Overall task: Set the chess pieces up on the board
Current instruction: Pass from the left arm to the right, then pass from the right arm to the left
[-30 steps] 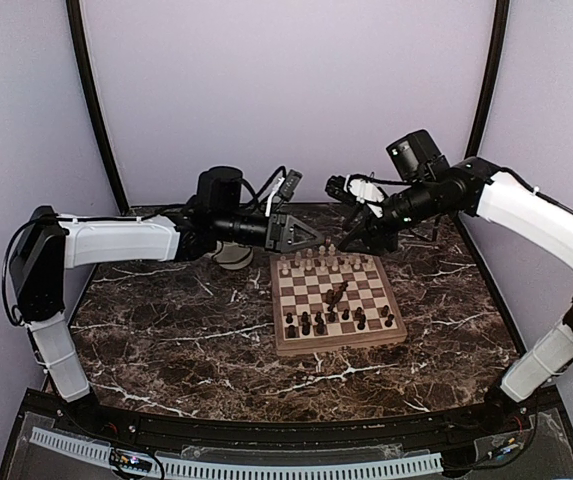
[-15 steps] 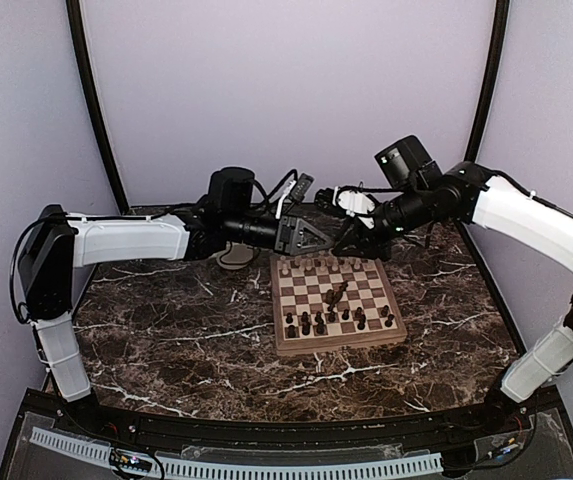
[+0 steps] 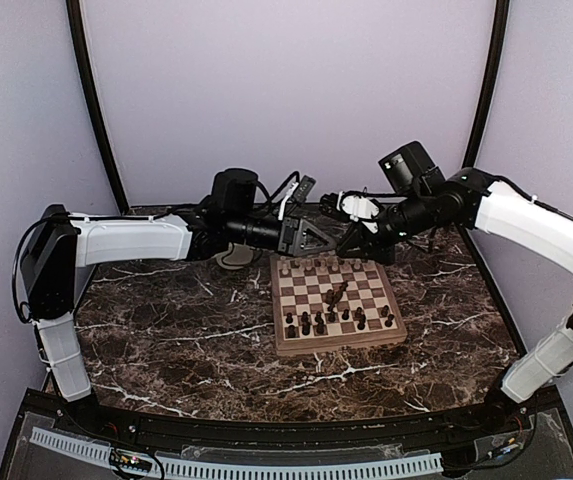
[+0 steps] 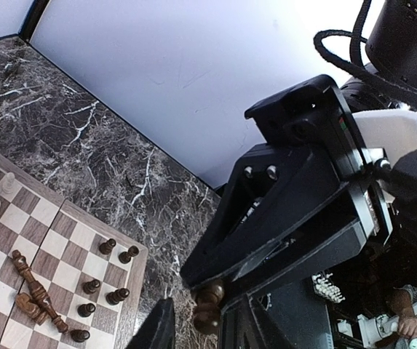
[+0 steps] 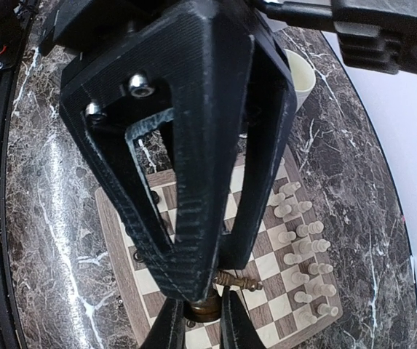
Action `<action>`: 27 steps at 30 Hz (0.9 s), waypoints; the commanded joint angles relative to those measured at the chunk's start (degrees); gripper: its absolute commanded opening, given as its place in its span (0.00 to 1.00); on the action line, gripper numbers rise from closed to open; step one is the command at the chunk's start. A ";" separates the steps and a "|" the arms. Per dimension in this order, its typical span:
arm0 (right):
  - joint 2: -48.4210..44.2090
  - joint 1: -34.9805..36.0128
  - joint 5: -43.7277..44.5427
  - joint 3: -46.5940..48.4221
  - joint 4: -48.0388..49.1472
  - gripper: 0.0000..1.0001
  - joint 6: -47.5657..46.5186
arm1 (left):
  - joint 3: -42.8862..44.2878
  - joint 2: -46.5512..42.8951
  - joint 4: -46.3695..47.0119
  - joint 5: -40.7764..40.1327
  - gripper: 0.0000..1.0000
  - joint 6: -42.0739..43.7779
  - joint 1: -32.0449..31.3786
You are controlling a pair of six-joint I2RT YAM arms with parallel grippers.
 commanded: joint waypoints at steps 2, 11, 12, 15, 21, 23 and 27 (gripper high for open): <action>-2.47 -1.67 -1.64 -0.47 2.71 0.04 1.72 | -0.16 -3.14 1.68 -2.91 0.33 0.43 -0.27; -3.26 -1.85 -2.18 -1.49 3.17 0.05 1.77 | 0.15 -2.17 2.84 -2.78 0.27 -1.03 -0.27; -3.28 -1.83 -2.20 -1.65 3.19 0.05 1.77 | 0.14 -2.09 3.14 -2.84 0.28 -1.31 -0.32; -3.43 -1.85 -2.32 -1.84 3.24 0.05 1.77 | 0.40 -1.81 4.72 -2.79 0.28 -2.13 -0.34; -3.78 -1.91 -1.67 -1.93 3.47 0.05 1.81 | 1.79 -0.38 5.36 -1.75 0.16 -3.17 -0.36; -3.91 -2.00 -1.39 -2.10 3.60 0.05 1.91 | 1.92 -0.10 5.12 -1.68 0.18 -3.33 -0.34; -3.98 -2.05 -1.09 -2.24 3.93 0.05 2.19 | 2.29 0.34 4.52 -1.39 0.24 -3.29 -0.43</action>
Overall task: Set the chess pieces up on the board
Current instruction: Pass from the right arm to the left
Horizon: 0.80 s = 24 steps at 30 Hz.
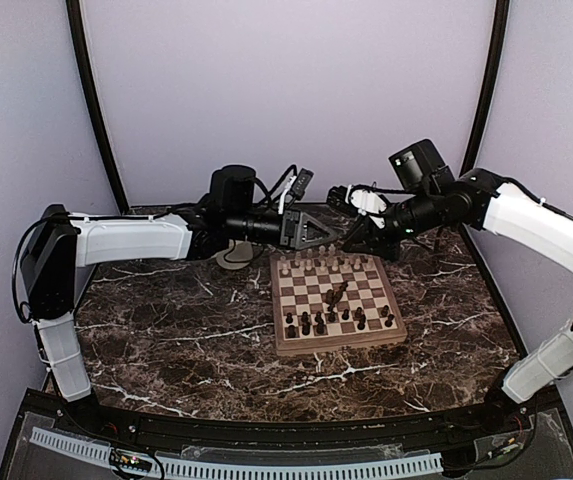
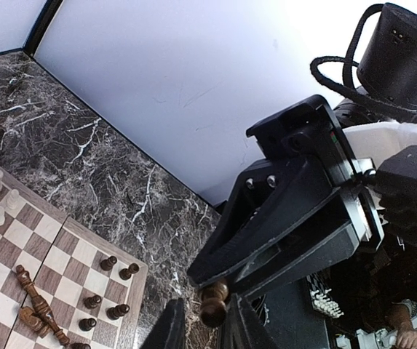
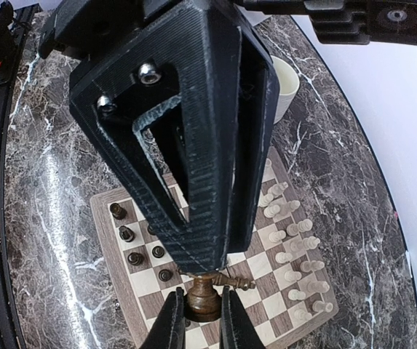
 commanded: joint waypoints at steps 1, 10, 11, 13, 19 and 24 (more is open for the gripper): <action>-1.63 -0.26 0.19 -0.67 2.00 0.05 0.62 | 2.05 0.34 0.85 1.20 0.25 -0.11 -0.46; -1.35 -0.35 0.24 -0.57 2.26 0.06 0.90 | 2.81 1.30 0.15 1.26 0.16 0.17 -0.72; -1.47 -0.35 0.38 -0.70 2.30 0.06 0.94 | 2.89 1.38 0.25 1.30 0.13 0.10 -0.76; -1.45 -0.43 0.84 -0.99 2.76 0.06 1.13 | 3.10 1.66 0.35 1.53 0.10 0.05 -0.85; -3.34 -3.60 -0.74 -1.98 0.60 0.41 1.34 | 5.36 2.65 -1.54 -1.00 0.06 3.15 -0.99; -7.93 -15.45 -8.23 -6.34 -1.37 0.50 0.18 | 13.64 7.01 -16.84 -9.81 0.05 15.07 -3.36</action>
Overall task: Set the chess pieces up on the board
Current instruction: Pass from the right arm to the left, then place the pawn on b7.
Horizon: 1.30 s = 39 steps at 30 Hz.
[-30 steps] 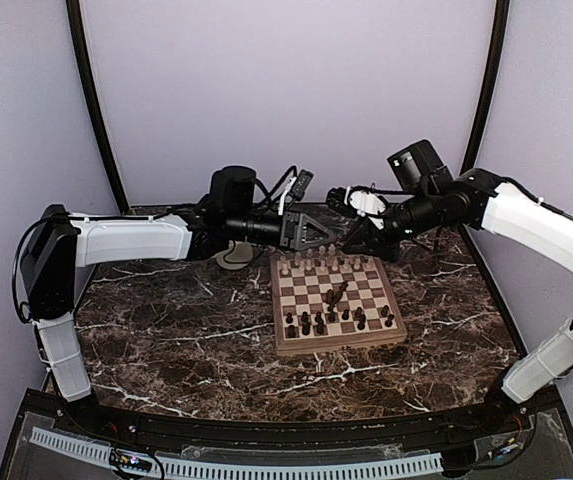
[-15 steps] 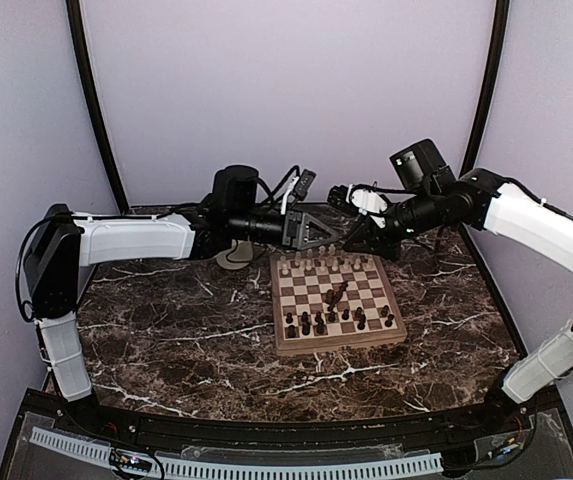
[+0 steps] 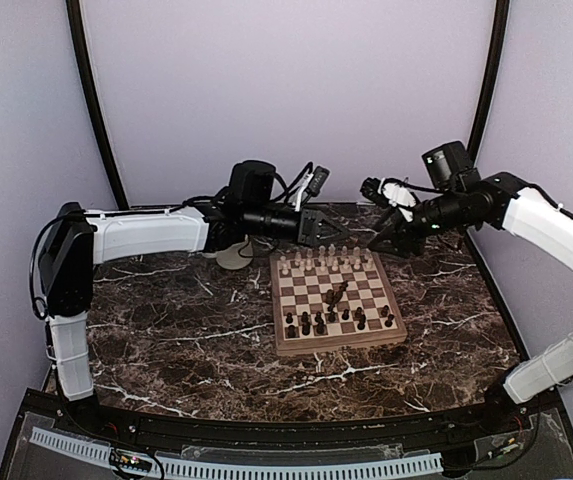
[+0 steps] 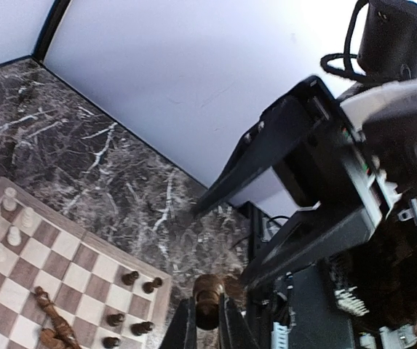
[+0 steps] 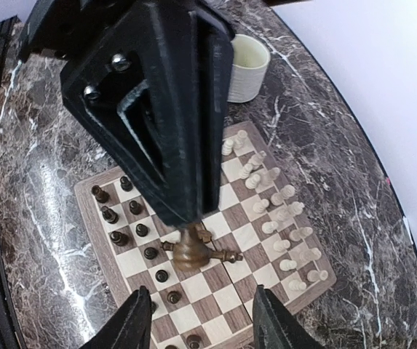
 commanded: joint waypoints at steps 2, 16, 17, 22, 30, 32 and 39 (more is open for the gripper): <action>-6.66 -13.86 -9.73 -5.06 -1.43 0.51 -0.63 | 12.18 5.37 -19.99 -11.17 0.05 16.28 -3.79; -5.15 -33.02 -8.19 -21.01 9.91 0.54 6.57 | 49.70 27.04 -52.64 -25.09 0.04 38.64 -10.50; -4.96 -32.97 -8.25 -21.27 10.42 0.54 6.61 | 49.98 27.78 -52.74 -25.46 0.04 39.06 -10.96; -3.62 -32.98 -9.39 -21.45 9.81 0.54 6.45 | 50.68 30.04 -52.71 -28.34 0.04 42.48 -13.10; -3.88 -33.00 -10.69 -22.47 9.55 0.54 5.68 | 51.88 32.68 -53.15 -31.91 0.04 44.50 -14.98; -3.91 -32.98 -10.91 -22.53 9.42 0.54 5.48 | 51.97 33.26 -53.40 -32.77 0.04 45.01 -15.16; -3.90 -33.01 -11.82 -22.45 9.21 0.54 5.34 | 52.09 34.26 -54.02 -34.63 0.04 46.10 -15.51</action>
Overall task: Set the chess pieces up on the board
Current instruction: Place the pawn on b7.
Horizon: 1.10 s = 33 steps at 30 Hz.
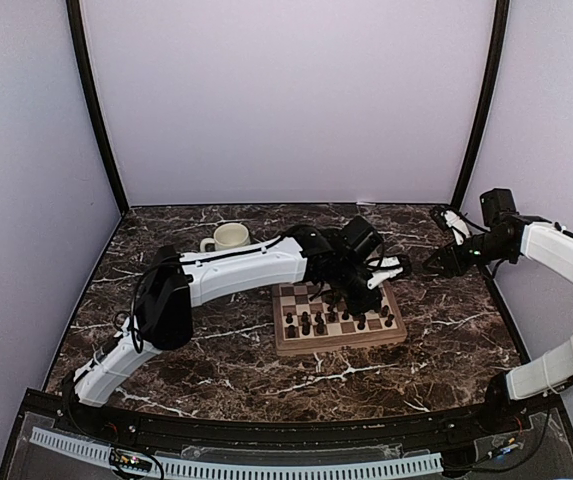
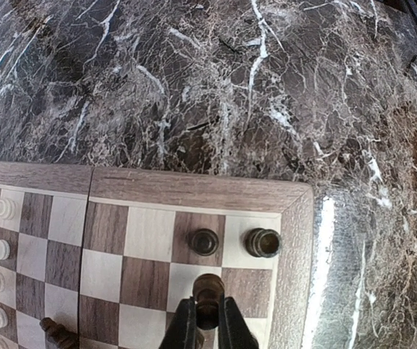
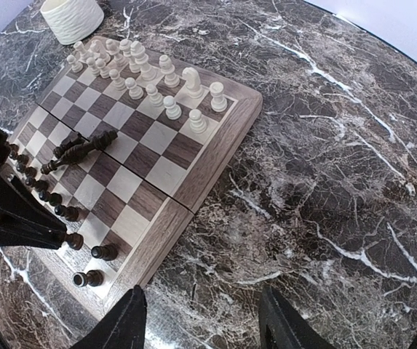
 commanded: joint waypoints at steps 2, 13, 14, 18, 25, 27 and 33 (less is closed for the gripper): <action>-0.18 -0.05 -1.69 -0.49 0.92 0.54 -0.48 | 1.79 0.16 -1.75 -2.71 0.04 2.02 -0.29; 0.29 -0.02 -2.13 -0.39 0.62 0.54 -0.74 | 2.03 0.93 -1.90 -3.44 0.05 2.56 -0.47; 0.29 -0.02 -2.17 -0.36 0.61 0.54 -0.81 | 2.00 0.93 -1.98 -3.48 0.05 2.61 -0.47; 0.37 -0.02 -2.13 -0.32 0.52 0.53 -0.85 | 1.91 1.11 -2.53 -3.36 0.05 2.83 -0.49; 0.66 -0.06 -2.38 -0.16 0.46 0.53 -0.87 | 1.80 1.18 -2.84 -2.91 0.05 2.92 -0.49; 0.73 -0.04 -2.39 -0.17 0.39 0.53 -0.94 | 1.80 1.20 -2.88 -2.84 0.05 2.92 -0.48; 0.72 -0.02 -2.39 -0.18 0.34 0.53 -0.96 | 1.80 1.40 -2.88 -2.70 0.05 2.92 -0.56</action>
